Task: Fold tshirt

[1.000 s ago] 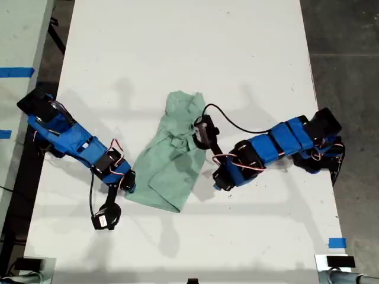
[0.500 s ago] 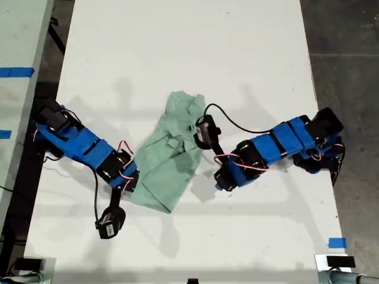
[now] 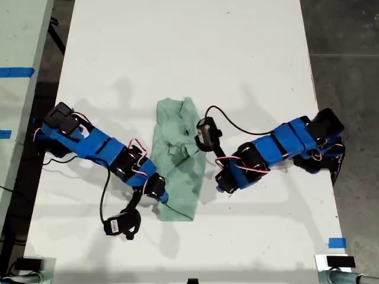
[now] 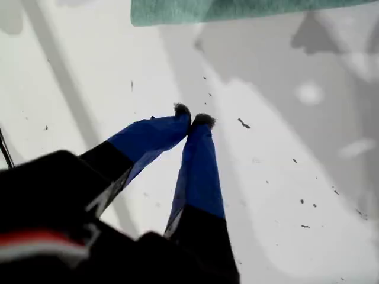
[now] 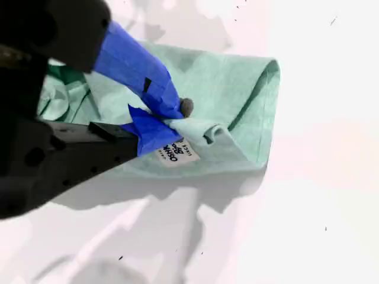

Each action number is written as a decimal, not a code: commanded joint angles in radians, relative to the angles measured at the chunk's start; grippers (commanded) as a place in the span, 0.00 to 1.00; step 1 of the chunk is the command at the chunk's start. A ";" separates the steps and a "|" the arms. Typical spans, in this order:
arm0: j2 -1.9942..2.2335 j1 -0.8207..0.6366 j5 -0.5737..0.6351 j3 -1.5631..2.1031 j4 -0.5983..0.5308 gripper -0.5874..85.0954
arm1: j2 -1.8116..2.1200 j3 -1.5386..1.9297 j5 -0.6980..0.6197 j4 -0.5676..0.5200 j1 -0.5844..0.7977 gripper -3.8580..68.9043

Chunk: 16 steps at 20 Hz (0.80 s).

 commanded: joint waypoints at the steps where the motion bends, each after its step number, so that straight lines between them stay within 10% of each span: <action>1: -0.006 -0.032 0.063 -0.037 -0.163 0.17 | 0.120 -0.002 0.011 -0.035 -0.021 0.10; 4: -0.023 -0.066 0.160 -0.037 -0.268 0.37 | 0.120 0.002 0.014 -0.035 -0.023 0.10; 12: 0.278 -0.091 0.298 0.023 0.008 0.39 | 0.118 0.015 0.017 -0.038 -0.028 0.11; 16: 0.514 -0.008 0.221 0.322 -0.080 0.35 | 0.092 0.015 0.021 -0.069 -0.037 0.24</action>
